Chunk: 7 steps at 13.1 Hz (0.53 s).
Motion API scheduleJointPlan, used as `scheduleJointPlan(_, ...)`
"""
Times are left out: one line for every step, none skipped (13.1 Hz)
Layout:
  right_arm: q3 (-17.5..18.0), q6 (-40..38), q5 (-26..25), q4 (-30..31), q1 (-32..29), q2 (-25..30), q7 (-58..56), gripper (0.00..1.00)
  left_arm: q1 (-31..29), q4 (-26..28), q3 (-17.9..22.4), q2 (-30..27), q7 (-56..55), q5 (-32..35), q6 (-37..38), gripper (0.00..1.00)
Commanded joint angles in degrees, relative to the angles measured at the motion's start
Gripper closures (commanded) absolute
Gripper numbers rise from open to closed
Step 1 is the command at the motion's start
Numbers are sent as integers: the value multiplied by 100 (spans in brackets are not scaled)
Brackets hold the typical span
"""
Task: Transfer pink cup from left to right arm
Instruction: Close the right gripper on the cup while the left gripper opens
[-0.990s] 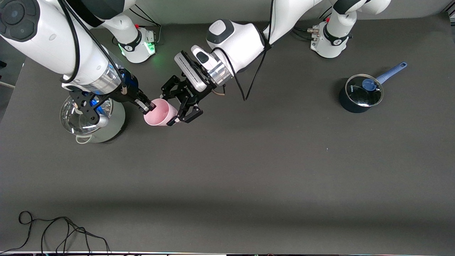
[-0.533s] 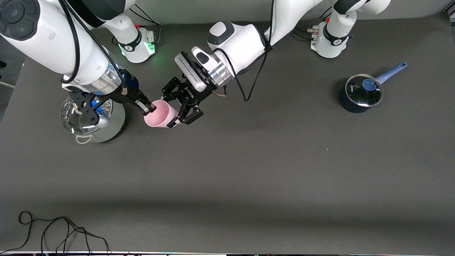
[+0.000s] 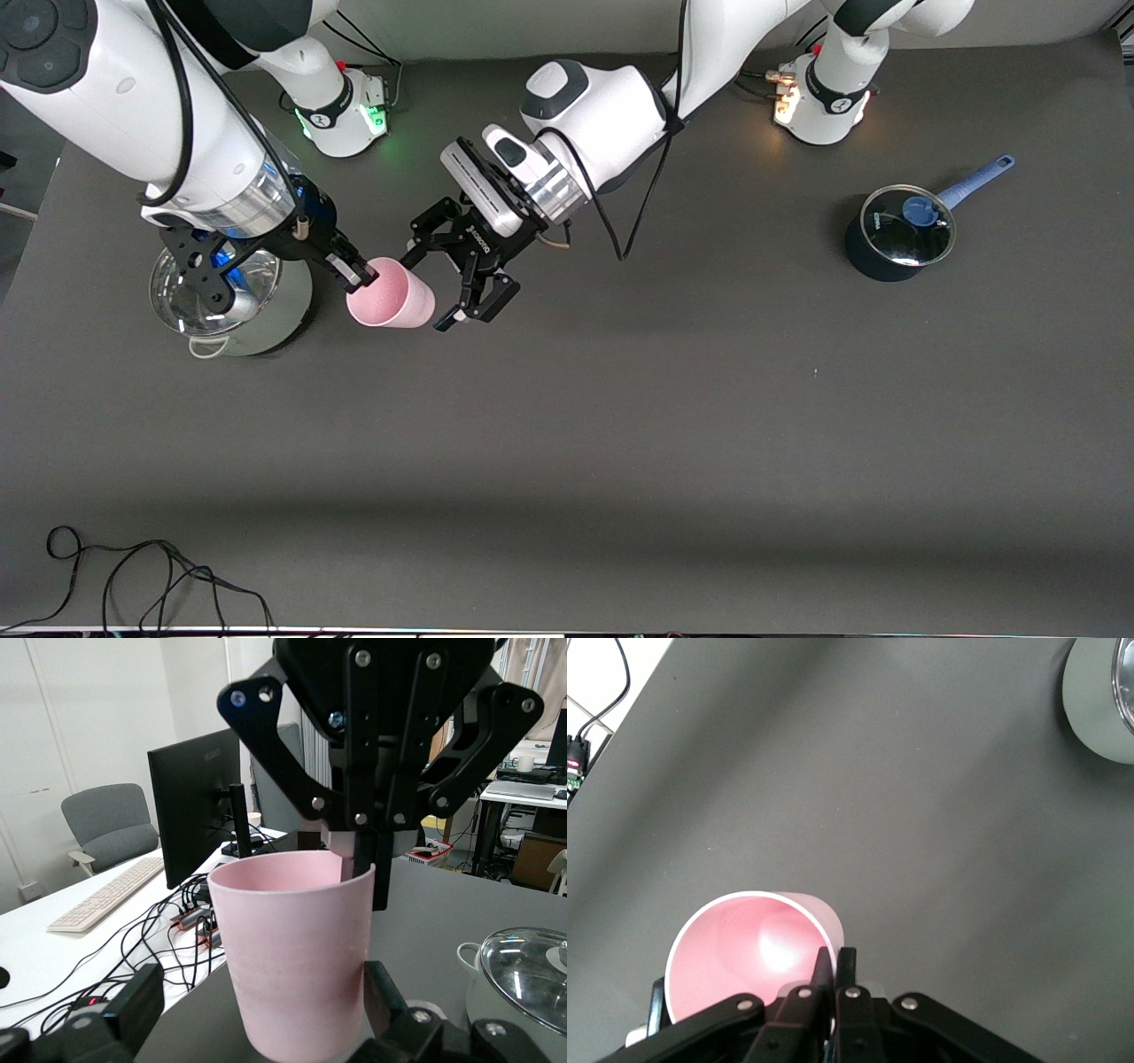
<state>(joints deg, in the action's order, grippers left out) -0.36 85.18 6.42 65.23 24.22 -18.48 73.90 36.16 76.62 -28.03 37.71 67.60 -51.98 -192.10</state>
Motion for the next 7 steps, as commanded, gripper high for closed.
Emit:
scheduleJointPlan(-17, 41, -367, -195, 13, -94, -15, 100, -3, 37, 96, -71, -19, 21, 137, 0)
scheduleJointPlan(-17, 121, -613, -195, 13, -120, -251, 100, -64, 46, 183, -106, 24, 73, 311, 0)
scheduleJointPlan(-43, 148, -772, -195, -22, -138, -523, 100, -100, 46, 297, -123, 34, 178, 565, 0)
scheduleJointPlan(-86, 174, -887, -195, -49, -147, -821, 100, -135, 55, 411, -184, 42, 232, 890, 0)
scheduleJointPlan(-139, 227, -1062, -178, -110, -147, -1155, 100, -248, 124, 630, -333, 42, 319, 1424, 0)
scheduleJointPlan(-209, 253, -1133, -178, -232, -147, -1524, 100, -363, 142, 867, -526, 42, 503, 2212, 0)
scheduleJointPlan(-227, 332, -1134, -178, -451, -147, -2023, 100, -529, 134, 1061, -728, 16, 566, 3056, 0)
